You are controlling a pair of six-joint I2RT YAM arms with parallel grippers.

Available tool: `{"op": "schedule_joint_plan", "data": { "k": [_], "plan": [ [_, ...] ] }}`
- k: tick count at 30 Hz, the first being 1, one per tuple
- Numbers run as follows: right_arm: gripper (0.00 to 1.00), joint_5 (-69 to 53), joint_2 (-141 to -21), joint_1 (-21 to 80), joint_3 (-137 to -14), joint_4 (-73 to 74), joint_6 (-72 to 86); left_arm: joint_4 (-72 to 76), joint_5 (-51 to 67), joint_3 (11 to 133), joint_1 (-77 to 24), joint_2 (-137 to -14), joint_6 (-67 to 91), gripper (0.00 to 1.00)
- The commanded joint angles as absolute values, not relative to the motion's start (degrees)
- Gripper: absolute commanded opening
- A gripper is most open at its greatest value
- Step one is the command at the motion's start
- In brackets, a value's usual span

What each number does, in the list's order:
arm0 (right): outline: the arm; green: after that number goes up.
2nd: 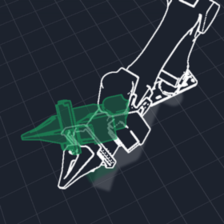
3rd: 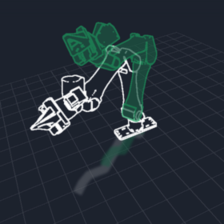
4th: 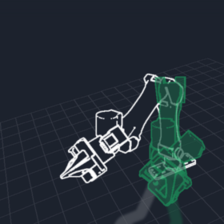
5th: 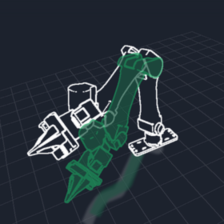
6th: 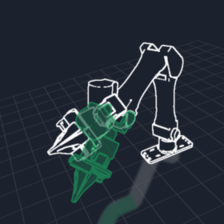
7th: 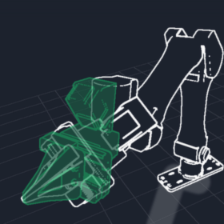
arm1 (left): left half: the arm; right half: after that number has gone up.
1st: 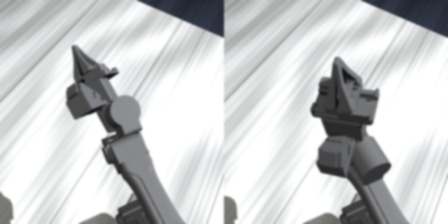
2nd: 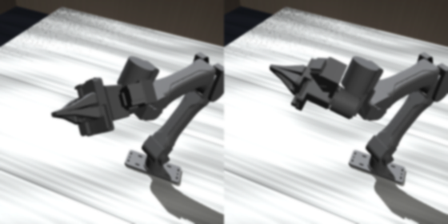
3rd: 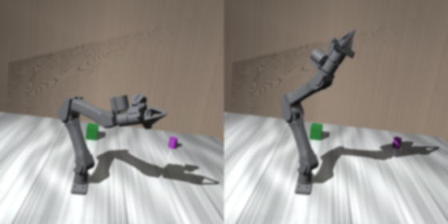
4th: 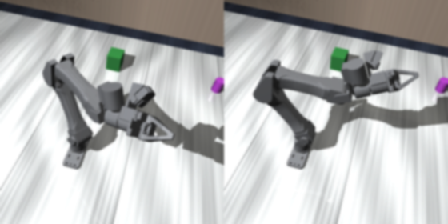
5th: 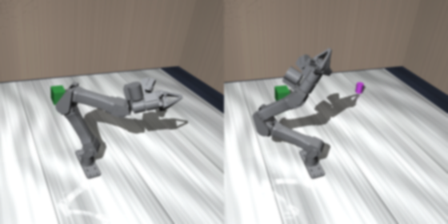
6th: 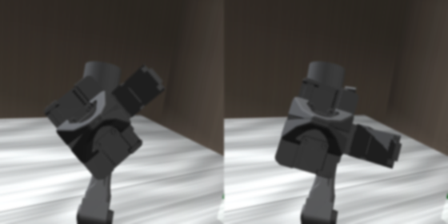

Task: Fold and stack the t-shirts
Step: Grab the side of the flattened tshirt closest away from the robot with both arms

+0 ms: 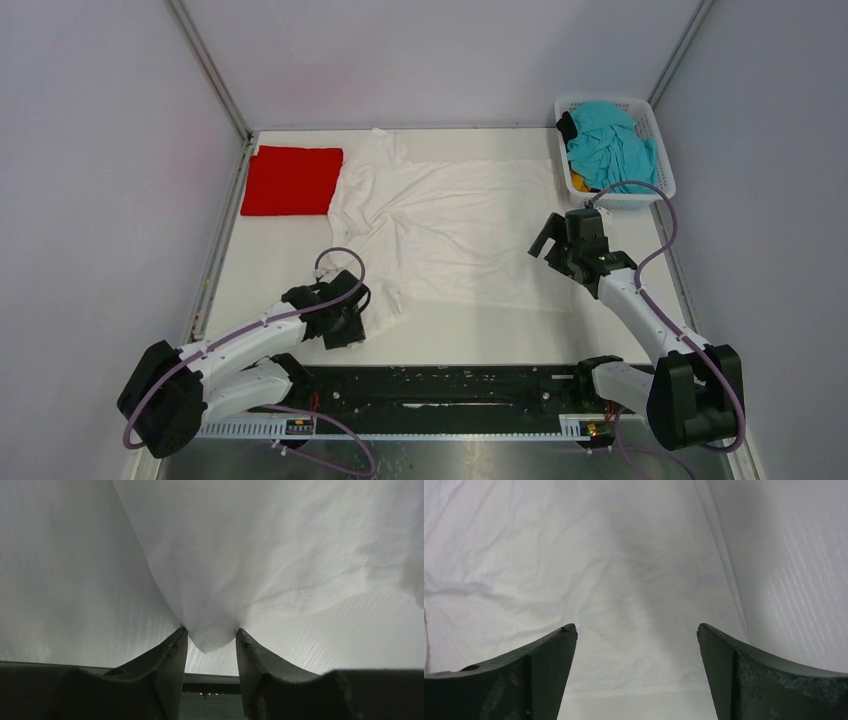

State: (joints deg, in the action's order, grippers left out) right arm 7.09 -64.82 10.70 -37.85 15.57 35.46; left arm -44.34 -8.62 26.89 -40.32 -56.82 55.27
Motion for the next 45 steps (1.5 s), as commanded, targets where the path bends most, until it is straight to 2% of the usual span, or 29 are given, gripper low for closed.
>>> {"op": "schedule_joint_plan", "data": {
  "k": [1,3,5,6,16,22,25,33,38,41,45],
  "plan": [
    [0.98,10.97,-63.81,10.31,-37.5,15.36,37.24,-44.3,-9.55,28.91,-42.63,-60.11,55.39,0.37],
    [0.98,11.51,-63.0,10.13,-37.11,15.85,37.92,-44.44,-9.88,29.4,-43.32,-61.05,54.75,0.27],
    [0.98,12.38,-61.92,9.82,-36.28,16.52,38.9,-44.3,-9.74,29.61,-43.85,-61.39,54.56,0.01],
    [0.98,13.65,-61.29,9.58,-35.94,17.53,39.61,-44.3,-9.37,29.66,-44.1,-61.31,54.46,0.0],
    [0.98,21.87,-47.33,7.02,-29.31,36.63,45.08,-49.36,-4.05,29.72,-52.68,-55.89,60.68,0.0],
    [0.99,22.94,-40.24,6.25,-21.89,35.45,47.42,-50.86,-2.02,29.64,-58.66,-56.34,64.48,0.0],
    [0.99,20.36,-41.43,6.08,-21.62,33.25,47.75,-50.88,-1.75,30.07,-60.41,-57.06,65.03,0.0],
    [0.9,18.06,-55.29,5.28,-22.39,25.13,46.88,-50.83,-3.23,30.65,-61.51,-57.22,65.72,0.0],
    [0.62,16.9,-60.28,4.93,-23.44,22.73,46.07,-50.78,-4.47,31.16,-61.52,-57.43,65.61,0.0],
    [0.52,16.3,-60.83,4.91,-22.41,20.68,46.44,-50.8,-6.12,32.73,-61.52,-57.97,64.73,0.0],
    [0.48,16.71,-61.25,4.78,-22.5,19.99,46.41,-50.79,-6.72,33.54,-61.52,-57.61,63.78,0.0]
  ]
}}
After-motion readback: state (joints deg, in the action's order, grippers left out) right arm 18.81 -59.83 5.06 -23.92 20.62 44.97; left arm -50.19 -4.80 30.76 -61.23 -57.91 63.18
